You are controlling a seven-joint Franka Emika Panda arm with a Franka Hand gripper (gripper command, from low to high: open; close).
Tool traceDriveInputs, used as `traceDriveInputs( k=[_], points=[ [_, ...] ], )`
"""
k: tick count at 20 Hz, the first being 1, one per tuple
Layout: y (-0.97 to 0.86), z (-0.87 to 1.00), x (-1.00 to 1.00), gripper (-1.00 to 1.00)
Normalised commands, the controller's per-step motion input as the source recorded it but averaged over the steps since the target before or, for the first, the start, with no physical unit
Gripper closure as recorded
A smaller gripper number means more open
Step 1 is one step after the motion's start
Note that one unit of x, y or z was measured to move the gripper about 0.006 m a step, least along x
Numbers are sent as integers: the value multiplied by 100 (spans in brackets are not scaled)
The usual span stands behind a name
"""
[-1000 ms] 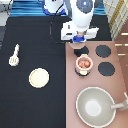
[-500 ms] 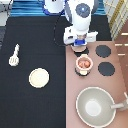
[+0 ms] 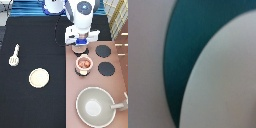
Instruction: Take the lid off the pot, put the pot on the plate, and use the tool to push the pot to the front of the table.
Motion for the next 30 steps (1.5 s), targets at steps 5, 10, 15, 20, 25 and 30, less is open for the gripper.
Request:
traceDriveInputs(
  k=[5, 10, 15, 20, 25, 30],
  points=[
    [3, 91, 36, -100],
    [-11, 66, 86, -100],
    [-9, 61, 93, -100],
    [-8, 60, 95, -100],
    [-9, 25, 100, -100],
    [-24, -3, 90, -100]
  ],
)
